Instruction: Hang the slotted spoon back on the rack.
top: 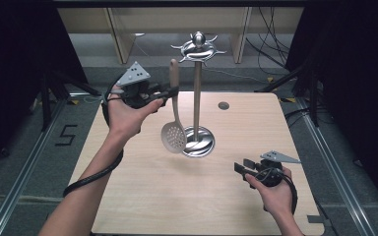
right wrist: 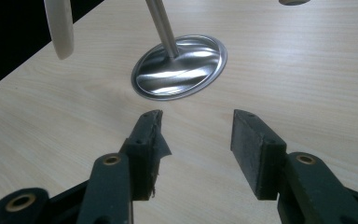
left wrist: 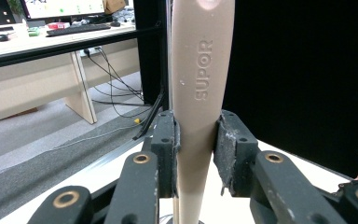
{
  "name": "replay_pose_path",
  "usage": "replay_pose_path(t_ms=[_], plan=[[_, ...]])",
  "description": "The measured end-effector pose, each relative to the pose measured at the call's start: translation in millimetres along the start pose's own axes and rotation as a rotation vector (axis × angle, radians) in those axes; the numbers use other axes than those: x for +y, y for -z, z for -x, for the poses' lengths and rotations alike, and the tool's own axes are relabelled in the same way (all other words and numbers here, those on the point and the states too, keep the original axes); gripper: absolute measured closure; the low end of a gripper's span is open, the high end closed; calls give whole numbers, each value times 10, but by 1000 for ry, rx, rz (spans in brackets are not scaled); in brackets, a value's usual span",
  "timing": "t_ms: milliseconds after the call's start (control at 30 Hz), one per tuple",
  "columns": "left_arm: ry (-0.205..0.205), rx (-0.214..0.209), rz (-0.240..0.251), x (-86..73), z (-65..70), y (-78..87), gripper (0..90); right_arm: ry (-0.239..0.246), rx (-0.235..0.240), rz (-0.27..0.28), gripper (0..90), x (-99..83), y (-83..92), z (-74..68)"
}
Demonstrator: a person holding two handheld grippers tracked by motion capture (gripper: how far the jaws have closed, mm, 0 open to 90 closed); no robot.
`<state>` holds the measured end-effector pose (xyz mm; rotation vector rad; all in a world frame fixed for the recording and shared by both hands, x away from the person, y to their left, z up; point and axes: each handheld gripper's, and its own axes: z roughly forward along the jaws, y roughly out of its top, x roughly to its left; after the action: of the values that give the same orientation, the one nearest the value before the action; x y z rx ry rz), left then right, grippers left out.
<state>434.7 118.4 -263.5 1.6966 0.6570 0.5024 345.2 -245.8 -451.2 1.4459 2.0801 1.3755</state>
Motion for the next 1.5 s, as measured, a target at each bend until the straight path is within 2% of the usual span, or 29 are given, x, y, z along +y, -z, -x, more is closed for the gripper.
replay_pose_path(t_ms=[967, 1000, 1033, 1067, 1300, 1333, 1367, 1400, 1500], plan=[[23, 0, -31, 26, -37, -117, 697, 0, 1, -3, 533, -1, -4, -4], [27, 1, -30, 25, -35, -122, 697, -22, 7, -5, 533, -3, -6, -19], [27, 1, -30, 25, -35, -122, 697, -22, 7, -5, 533, -3, -6, -19], [22, 0, -32, 23, -39, -134, 697, -1, 1, -3, 533, 0, -3, -6], [31, 3, -34, 20, -35, -184, 696, 1, 2, -3, 533, 0, -3, -4], [28, 4, -36, 21, -37, -190, 696, -50, 16, -8, 533, -7, -7, -38], [30, 4, -37, 20, -36, -197, 696, -40, 13, -7, 533, -6, -7, -31], [34, 5, -36, 18, -33, -204, 696, 2, 1, -3, 533, 0, -4, -3], [33, 6, -36, 13, -33, -227, 695, 2, 1, -3, 533, 0, -4, -4]])
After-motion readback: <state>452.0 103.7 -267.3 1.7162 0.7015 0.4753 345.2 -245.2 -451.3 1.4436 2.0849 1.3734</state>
